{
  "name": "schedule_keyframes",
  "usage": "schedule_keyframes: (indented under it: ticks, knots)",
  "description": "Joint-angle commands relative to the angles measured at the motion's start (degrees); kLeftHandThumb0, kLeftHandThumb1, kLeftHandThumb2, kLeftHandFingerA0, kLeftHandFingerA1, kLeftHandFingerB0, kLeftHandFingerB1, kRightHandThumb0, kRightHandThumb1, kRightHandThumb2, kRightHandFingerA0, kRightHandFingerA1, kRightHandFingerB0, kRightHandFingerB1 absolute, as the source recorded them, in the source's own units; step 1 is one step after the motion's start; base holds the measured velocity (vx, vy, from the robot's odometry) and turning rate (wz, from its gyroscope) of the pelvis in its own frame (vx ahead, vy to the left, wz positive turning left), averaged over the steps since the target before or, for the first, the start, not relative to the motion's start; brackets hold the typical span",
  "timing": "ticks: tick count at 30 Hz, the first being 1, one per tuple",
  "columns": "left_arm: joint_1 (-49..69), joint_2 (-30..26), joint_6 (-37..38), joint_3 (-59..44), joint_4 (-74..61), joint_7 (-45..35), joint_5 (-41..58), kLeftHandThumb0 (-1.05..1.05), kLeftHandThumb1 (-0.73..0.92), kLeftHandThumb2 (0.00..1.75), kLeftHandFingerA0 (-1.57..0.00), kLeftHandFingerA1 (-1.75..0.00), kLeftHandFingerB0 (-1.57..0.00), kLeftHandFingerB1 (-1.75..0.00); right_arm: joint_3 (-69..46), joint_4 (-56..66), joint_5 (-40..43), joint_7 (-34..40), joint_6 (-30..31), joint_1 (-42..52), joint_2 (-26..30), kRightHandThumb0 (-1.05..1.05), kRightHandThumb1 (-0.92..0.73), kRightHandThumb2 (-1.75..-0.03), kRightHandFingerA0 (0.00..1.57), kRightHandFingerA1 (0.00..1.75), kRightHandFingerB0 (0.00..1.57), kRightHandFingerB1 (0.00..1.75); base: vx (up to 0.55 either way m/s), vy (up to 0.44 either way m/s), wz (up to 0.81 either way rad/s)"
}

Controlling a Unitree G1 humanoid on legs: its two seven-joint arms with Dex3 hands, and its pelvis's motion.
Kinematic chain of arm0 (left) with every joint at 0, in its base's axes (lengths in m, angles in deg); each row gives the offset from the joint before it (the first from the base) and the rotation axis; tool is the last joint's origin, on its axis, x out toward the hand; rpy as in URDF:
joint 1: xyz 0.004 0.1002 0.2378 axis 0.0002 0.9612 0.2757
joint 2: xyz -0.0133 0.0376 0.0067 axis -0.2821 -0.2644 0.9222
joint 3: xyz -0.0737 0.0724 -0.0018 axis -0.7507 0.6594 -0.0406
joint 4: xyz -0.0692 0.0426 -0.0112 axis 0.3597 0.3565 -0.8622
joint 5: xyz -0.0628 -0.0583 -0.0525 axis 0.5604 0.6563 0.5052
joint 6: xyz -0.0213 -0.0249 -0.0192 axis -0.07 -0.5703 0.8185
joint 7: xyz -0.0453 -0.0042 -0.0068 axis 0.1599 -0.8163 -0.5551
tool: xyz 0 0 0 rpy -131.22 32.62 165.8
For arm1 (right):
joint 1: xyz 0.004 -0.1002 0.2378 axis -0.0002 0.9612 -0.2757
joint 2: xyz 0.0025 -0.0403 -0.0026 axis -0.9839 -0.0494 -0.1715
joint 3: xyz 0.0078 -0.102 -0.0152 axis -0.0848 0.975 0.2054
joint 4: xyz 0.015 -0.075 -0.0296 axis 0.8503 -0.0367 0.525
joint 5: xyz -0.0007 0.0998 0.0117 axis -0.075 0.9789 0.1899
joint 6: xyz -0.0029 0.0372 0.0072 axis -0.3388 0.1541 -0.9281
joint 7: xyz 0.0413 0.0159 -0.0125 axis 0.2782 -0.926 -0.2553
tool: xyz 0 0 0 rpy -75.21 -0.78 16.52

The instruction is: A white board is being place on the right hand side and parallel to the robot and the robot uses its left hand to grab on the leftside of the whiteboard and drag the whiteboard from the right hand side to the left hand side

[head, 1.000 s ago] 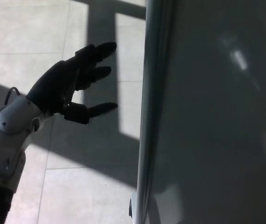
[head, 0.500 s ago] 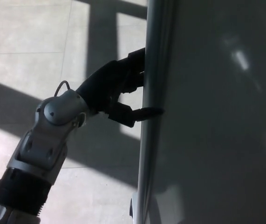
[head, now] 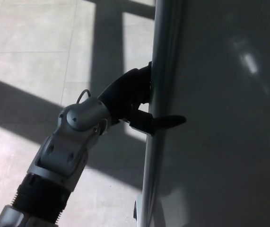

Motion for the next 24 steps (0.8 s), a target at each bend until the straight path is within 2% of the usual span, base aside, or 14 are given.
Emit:
schedule_keyframes:
  ticks: [1, 2, 3, 4, 6, 7, 8, 9, 10, 11, 12, 13, 15, 24]
  knots:
    - [1.52, 2.39, -0.66, 1.65, 0.42, 3.54, -2.91, -0.59, 0.39, 0.75, -0.07, -0.44, -0.04, -0.24, 0.17, 0.1, 0.19, 0.64, -0.34, 0.17, 0.99, -0.79, -0.71, -0.61, 0.67, 0.77, 0.51, 0.53, 0.0, 0.0, 0.0]
    - [2.03, 3.01, 0.89, 1.47, 0.92, 4.98, -3.43, -0.55, 0.48, 0.73, -0.4, -0.51, -0.1, -0.35, 0.13, 0.05, 0.3, 0.54, -0.38, 0.15, 0.97, -0.8, -0.7, -0.61, 0.66, 0.75, 0.52, 0.54, 0.0, 0.0, 0.0]
    - [2.97, 4.11, 4.11, 1.2, 2.06, 7.79, -4.59, -0.4, 0.64, 0.62, -0.74, -0.51, -0.25, -0.31, 0.07, -0.03, 0.46, 0.37, -0.4, 0.07, 0.96, -0.81, -0.7, -0.61, 0.66, 0.76, 0.53, 0.54, 0.0, 0.0, 0.0]
    - [3.34, 4.55, 5.6, 1.15, 2.68, 9.06, -5.31, -0.4, 0.64, 0.62, -0.74, -0.51, -0.25, -0.31, 0.08, -0.05, 0.45, 0.34, -0.34, 0.04, 1.03, -0.81, -0.7, -0.61, 0.66, 0.76, 0.53, 0.54, 0.0, 0.0, 0.0]
    - [3.81, 5.43, 6.51, 0.82, 3.82, 11.15, -6.32, -0.24, 0.76, 0.63, -1.01, -0.53, -0.55, -0.39, 0.02, -0.09, 0.58, 0.03, -0.34, -0.08, 1.16, -0.81, -0.69, -0.61, 0.65, 0.75, 0.53, 0.55, 0.0, 0.0, 0.0]
    - [3.95, 5.74, 7.02, 0.52, 4.25, 11.53, -6.24, -0.24, 0.76, 0.63, -1.01, -0.53, -0.55, -0.39, 0.08, -0.1, 0.5, 0.11, -0.23, -0.14, 1.23, -0.81, -0.69, -0.61, 0.65, 0.75, 0.53, 0.55, 0.0, 0.0, 0.0]
    - [4.04, 5.95, 6.98, 0.09, 4.67, 11.97, -6.13, -0.2, 0.77, 0.64, -1.0, -0.57, -0.72, -0.47, 0.13, 0.08, 0.47, 0.14, -0.07, -0.15, 1.25, -0.81, -0.69, -0.6, 0.65, 0.76, 0.54, 0.55, 0.0, 0.0, 0.0]
    - [4.46, 6.18, 7.15, -0.81, 4.99, 12.46, -5.61, -0.22, 0.76, 0.62, -1.04, -0.73, -0.85, -0.54, 0.26, 0.23, 0.33, 0.11, -0.13, -0.13, 1.34, -0.8, -0.7, -0.61, 0.64, 0.75, 0.52, 0.53, 0.0, 0.0, 0.0]
    - [4.64, 6.27, 7.29, -1.14, 5.09, 12.61, -5.43, -0.22, 0.76, 0.62, -1.04, -0.73, -0.85, -0.54, 0.31, 0.25, 0.27, 0.09, -0.18, -0.12, 1.38, -0.8, -0.7, -0.61, 0.64, 0.75, 0.52, 0.53, 0.0, 0.0, 0.0]
    - [4.84, 6.33, 8.58, -1.56, 5.73, 12.69, -5.34, -0.2, 0.76, 0.63, -1.05, -0.76, -0.87, -0.56, 0.38, 0.16, 0.24, 0.15, -0.09, -0.29, 1.4, -0.77, -0.52, -1.0, 0.62, 0.76, 0.48, 0.61, 0.0, 0.0, 0.0]
    - [5.16, 6.27, 9.27, -1.9, 5.93, 12.69, -5.29, -0.2, 0.76, 0.62, -1.04, -0.77, -0.87, -0.57, 0.47, 0.09, 0.17, 0.25, -0.05, -0.36, 1.42, -0.77, -0.52, -1.0, 0.61, 0.75, 0.49, 0.61, 0.0, 0.0, 0.0]
    - [5.39, 6.17, 9.66, -2.18, 6.04, 12.55, -5.22, -0.21, 0.76, 0.62, -1.04, -0.77, -0.87, -0.56, 0.51, -0.02, 0.22, 0.19, -0.08, -0.4, 1.41, -0.8, -0.7, -0.61, 0.63, 0.73, 0.52, 0.52, 0.0, 0.0, 0.0]
    - [6.21, 4.98, 10.29, -2.55, 5.63, 12.04, -5.56, -0.23, 0.76, 0.62, -1.03, -0.76, -0.85, -0.56, 0.54, -0.18, 0.36, 0.28, -0.18, -0.48, 1.06, -0.81, -0.7, -0.61, 0.69, 0.77, 0.52, 0.52, 0.0, 0.0, 0.0]
    - [7.77, -4.71, 9.56, -6.69, 1.83, 5.76, -3.13, -0.2, 0.77, 0.63, -1.0, -0.73, -0.82, -0.56, 1.64, -0.66, -0.92, 1.36, -0.95, -1.12, 1.2, -0.8, -0.71, -0.62, 0.65, 0.78, 0.52, 0.55, 0.0, 0.0, -0.01]
